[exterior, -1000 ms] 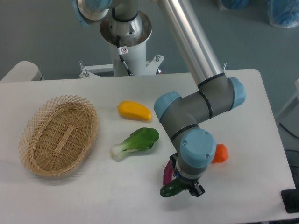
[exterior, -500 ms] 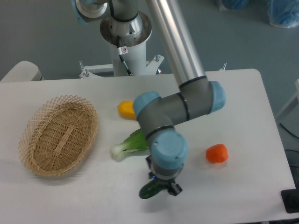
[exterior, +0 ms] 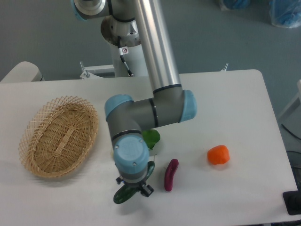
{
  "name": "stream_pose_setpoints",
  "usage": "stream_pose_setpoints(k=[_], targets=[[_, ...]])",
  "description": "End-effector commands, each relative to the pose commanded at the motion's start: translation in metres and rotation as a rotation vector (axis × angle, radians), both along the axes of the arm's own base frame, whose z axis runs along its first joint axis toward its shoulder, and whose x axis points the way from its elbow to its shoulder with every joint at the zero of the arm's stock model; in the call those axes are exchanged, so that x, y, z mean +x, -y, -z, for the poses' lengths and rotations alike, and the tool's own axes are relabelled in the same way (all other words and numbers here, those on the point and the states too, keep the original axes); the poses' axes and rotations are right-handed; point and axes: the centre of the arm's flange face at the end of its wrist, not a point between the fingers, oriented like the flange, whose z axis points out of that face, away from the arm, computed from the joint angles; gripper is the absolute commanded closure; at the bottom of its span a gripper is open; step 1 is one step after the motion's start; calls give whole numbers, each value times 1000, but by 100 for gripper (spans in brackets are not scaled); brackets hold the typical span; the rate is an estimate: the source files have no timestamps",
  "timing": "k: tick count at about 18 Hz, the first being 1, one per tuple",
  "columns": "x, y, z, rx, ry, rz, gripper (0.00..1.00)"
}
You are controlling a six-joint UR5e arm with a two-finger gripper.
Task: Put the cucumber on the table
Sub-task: 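Carry the cucumber beside the bok choy and lower it to the table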
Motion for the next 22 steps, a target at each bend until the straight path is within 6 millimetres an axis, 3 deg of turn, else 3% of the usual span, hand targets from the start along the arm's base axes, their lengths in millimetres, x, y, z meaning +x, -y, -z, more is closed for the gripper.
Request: stream_pose_setpoints(k=[8,16,19,22], targets=[[28,1,7,-27,9,256,93],[56,-4,15,-37,19,354,90],[61,-2,20,-46,27,359,85],[62,-2,21,-43,26,350,69]])
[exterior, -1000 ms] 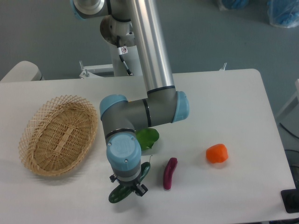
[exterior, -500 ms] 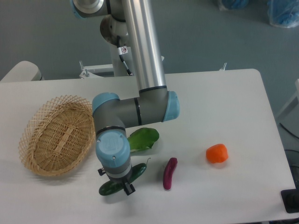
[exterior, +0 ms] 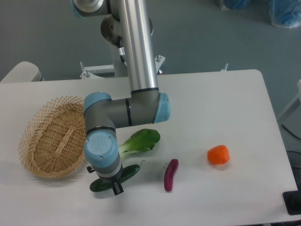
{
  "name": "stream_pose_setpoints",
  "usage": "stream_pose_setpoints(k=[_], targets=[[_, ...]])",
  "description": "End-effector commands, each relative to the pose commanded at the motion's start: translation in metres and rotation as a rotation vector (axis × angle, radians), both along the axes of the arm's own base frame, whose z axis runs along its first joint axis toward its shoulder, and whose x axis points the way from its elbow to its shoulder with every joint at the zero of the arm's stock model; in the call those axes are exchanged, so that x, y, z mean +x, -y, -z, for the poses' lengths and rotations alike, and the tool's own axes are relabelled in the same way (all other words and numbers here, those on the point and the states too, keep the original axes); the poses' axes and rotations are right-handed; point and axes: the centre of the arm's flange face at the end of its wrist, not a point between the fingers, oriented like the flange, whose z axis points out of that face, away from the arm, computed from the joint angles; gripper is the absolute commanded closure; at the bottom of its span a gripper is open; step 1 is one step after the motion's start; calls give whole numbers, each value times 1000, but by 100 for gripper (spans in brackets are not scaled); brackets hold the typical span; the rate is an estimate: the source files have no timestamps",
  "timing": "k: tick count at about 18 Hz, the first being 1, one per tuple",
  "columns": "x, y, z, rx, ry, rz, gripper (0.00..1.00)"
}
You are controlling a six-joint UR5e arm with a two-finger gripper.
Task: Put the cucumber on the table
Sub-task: 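Carry the cucumber beside the bok choy and lower it to the table, then open the gripper to release the cucumber on the table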
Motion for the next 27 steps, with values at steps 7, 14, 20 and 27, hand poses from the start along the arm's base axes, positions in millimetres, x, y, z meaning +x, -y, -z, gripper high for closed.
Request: stream_pose_setpoints(k=[7,14,20,27], targets=[[-2,-4,-2,32,-12,-34,29],[-10,-5,-11,48,-22,-28,0],[-43,-2,-38,89,-9,-62,0],[-122,28,-61,91,34,-155,0]])
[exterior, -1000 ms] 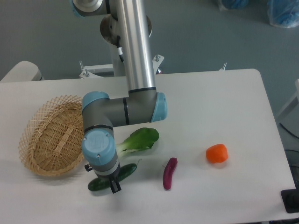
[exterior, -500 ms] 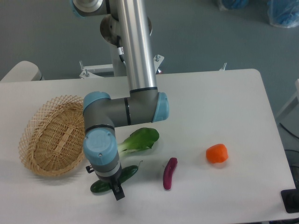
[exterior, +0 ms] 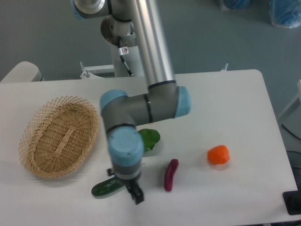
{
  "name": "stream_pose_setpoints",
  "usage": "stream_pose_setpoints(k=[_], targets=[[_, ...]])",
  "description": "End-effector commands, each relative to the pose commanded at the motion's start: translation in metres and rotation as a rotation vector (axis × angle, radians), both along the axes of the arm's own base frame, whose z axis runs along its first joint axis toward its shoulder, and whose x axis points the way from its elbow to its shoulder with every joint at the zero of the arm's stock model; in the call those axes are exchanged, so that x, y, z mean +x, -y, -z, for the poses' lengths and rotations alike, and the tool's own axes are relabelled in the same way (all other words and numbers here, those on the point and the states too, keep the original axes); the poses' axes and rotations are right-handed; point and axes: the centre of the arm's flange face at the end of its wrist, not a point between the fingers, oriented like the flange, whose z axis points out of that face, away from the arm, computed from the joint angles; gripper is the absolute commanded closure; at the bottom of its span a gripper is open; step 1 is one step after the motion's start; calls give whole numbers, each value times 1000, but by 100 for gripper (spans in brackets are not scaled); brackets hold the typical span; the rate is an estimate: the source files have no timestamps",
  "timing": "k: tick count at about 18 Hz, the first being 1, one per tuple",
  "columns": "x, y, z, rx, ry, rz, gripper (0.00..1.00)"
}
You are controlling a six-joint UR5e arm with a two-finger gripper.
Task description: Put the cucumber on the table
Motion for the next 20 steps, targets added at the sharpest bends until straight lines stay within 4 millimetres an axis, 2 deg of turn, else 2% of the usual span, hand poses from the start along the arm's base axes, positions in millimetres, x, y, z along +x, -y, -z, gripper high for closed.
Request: stream_pose_setpoints(k=[4,11,16,20], targets=[[-37,21,-2,-1,-6,7,0],[-89,32,-3,-36,-24,33,0],[-107,38,0,-49,-47,50,0],[-109,39,1,-48,-53,98,0]])
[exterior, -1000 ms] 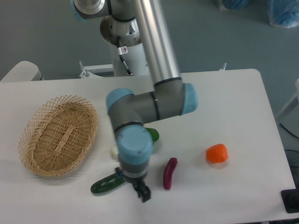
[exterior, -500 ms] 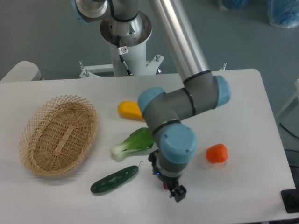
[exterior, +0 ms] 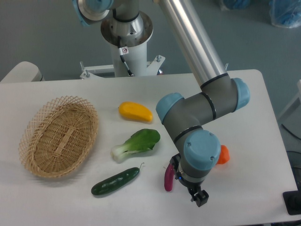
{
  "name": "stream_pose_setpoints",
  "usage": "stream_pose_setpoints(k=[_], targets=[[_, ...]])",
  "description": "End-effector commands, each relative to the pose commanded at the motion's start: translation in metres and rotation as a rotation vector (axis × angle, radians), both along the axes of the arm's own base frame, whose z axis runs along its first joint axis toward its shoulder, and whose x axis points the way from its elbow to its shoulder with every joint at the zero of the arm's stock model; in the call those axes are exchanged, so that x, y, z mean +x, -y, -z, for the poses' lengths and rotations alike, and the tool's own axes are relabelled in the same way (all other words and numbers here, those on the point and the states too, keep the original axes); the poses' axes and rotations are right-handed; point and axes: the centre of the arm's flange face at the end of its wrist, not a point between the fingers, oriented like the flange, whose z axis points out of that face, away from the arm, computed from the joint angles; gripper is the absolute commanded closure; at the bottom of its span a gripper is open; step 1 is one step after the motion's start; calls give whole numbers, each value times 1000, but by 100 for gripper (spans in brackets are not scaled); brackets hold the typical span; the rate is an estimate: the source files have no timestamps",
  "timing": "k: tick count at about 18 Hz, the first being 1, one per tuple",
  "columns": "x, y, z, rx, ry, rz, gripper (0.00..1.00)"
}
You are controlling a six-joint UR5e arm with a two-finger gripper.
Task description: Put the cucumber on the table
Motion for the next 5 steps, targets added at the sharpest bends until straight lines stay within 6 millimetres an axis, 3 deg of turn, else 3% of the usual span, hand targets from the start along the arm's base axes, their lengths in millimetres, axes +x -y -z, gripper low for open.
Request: stream_pose_setpoints(k=[5], targets=[[-2,3,3,-4,3,-6,0]])
